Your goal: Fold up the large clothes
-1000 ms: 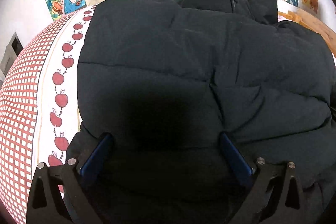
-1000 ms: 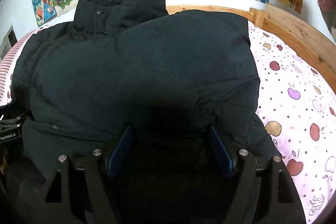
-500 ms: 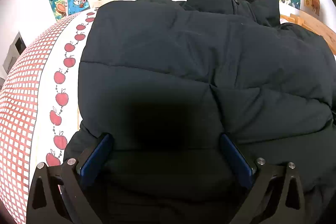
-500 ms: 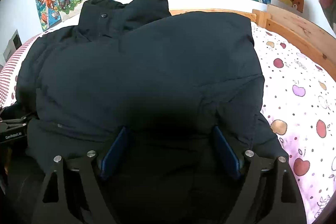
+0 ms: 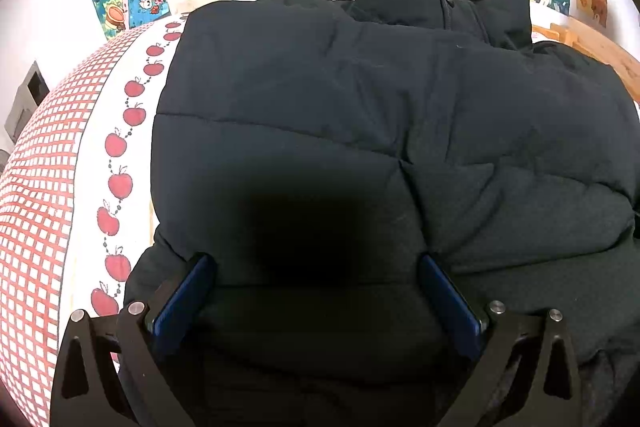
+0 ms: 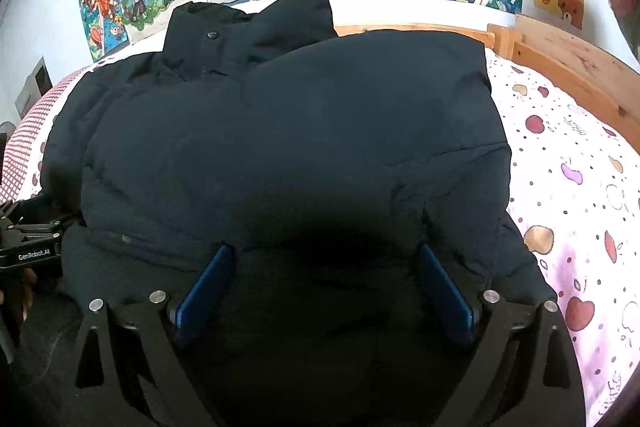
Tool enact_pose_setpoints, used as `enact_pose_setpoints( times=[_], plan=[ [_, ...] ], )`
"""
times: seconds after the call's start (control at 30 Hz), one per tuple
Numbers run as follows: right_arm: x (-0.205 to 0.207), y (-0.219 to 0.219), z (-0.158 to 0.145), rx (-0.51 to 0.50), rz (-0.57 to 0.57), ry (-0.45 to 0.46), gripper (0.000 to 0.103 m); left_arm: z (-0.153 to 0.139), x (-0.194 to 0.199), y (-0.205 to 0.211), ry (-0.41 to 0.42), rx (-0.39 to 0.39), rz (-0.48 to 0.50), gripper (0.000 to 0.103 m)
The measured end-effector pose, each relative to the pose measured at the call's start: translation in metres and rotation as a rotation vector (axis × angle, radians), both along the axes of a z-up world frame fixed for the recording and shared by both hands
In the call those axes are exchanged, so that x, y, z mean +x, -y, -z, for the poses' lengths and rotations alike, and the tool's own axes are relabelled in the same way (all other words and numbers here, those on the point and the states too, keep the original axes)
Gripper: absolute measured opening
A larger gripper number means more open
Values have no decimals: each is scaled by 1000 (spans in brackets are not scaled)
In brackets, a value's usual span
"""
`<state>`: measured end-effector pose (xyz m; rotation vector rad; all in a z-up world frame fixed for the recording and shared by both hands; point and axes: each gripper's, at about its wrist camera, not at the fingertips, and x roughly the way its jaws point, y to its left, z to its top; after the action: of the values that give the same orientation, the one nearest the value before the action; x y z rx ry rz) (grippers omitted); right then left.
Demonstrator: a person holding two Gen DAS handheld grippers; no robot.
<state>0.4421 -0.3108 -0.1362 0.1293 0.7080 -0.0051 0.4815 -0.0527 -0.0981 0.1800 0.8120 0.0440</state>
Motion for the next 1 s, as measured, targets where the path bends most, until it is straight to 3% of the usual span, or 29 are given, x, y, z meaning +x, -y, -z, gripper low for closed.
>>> enact_pose_setpoints(
  times=[0.13,0.3,0.4,0.5,0.67,0.8,0.93,1.0],
  plan=[
    [0,-1,-4,-7,6,-34,93,-3,-1,-1,-19,1,3,103],
    [-16,-8,-25,-40,43,-174,93,-29,-18,-4,-94,33,6,103],
    [-36,-4,-35,31,63,-226,93,-51,-45,-11,-55,18,31,103],
    [-55,2,-43,36,66,-267,93,-74,-66,-22,-34,-4,63,103],
    [-76,19,-47,-79,6,-317,93,-101,-78,-54,-71,-79,91,103],
    [-55,37,-78,-145,-33,-301,93,-124,-50,-76,-77,-66,60,103],
    [-5,45,-118,-129,-27,-270,93,-149,-4,-71,25,15,40,103],
    [30,43,-136,-106,-53,-265,93,-159,31,-64,64,16,54,103]
  ],
)
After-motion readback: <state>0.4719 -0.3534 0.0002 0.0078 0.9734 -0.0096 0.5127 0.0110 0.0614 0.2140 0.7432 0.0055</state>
